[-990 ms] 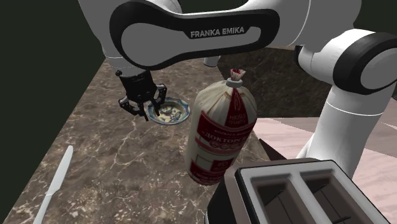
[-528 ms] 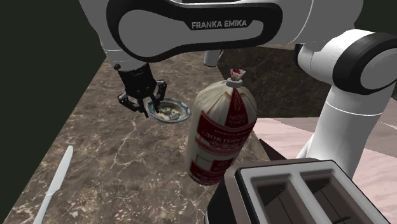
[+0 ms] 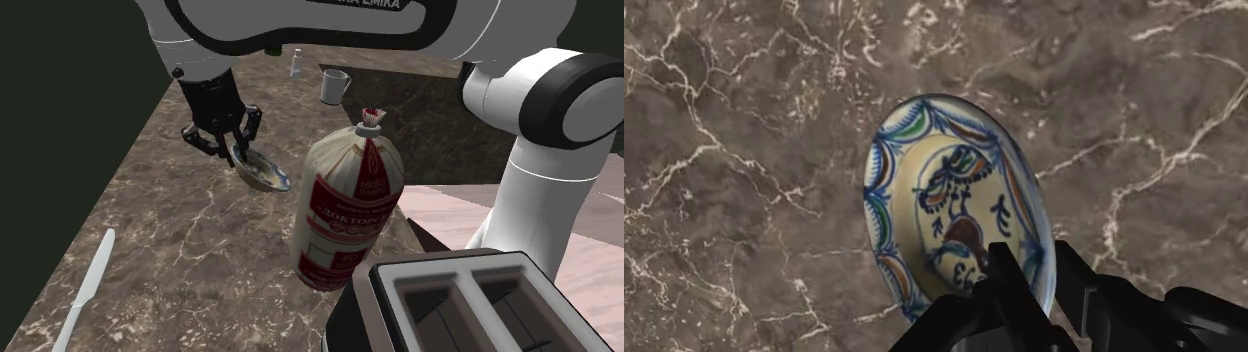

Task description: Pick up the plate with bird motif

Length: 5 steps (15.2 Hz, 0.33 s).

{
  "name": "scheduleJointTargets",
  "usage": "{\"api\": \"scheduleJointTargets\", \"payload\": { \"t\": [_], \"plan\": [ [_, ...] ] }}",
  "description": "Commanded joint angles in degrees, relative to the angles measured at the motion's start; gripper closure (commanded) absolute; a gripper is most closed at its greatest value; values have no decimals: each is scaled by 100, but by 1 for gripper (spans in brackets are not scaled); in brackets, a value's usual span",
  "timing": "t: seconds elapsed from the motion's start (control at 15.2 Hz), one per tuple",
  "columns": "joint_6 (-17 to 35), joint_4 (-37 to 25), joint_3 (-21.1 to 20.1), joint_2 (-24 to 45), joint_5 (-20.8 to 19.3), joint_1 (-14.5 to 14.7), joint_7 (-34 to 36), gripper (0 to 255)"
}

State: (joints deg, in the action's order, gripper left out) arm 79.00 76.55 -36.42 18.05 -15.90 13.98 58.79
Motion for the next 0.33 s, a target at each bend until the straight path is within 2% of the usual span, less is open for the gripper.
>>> {"api": "scheduleJointTargets", "payload": {
  "t": [0.0,0.26],
  "plan": [
    [-170,-202,-4,39,-23,43,-7,255],
    [-369,-458,-5,103,-63,102,-15,255]
  ]
}}
